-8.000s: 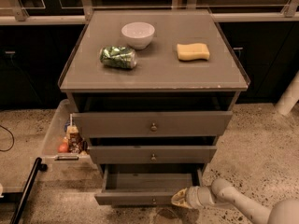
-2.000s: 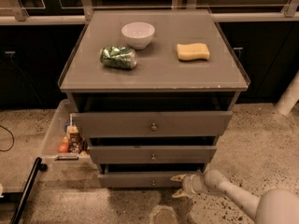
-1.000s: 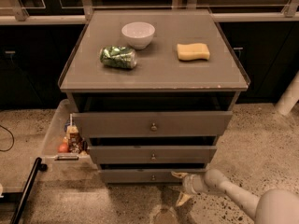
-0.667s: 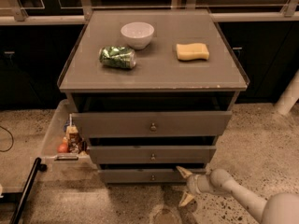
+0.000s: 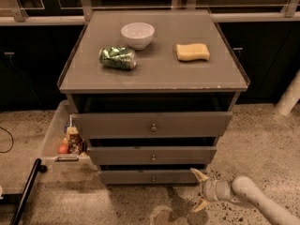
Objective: Close bottom drawer
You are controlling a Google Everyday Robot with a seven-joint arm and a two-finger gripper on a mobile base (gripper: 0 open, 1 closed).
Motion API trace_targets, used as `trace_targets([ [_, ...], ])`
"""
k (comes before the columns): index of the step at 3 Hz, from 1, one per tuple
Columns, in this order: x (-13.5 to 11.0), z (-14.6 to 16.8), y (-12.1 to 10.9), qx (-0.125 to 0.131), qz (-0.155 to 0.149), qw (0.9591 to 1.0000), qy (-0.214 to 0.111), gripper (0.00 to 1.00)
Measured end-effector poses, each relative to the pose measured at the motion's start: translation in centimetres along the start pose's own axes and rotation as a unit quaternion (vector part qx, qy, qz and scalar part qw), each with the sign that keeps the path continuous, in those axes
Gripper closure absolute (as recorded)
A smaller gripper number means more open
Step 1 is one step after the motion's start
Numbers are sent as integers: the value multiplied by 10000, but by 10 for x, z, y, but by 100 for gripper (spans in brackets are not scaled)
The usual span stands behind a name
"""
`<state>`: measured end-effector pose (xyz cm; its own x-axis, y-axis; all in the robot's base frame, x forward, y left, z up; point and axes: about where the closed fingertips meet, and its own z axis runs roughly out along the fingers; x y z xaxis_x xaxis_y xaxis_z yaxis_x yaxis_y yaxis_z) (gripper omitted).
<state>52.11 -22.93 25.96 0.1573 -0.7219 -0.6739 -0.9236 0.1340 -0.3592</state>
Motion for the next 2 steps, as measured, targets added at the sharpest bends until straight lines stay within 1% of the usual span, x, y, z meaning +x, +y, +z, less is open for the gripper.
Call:
trace_targets([
  [1, -14, -39, 6, 141, -127, 9998, -26, 0],
  [2, -29, -62, 9, 256, -312, 9991, -89, 0],
])
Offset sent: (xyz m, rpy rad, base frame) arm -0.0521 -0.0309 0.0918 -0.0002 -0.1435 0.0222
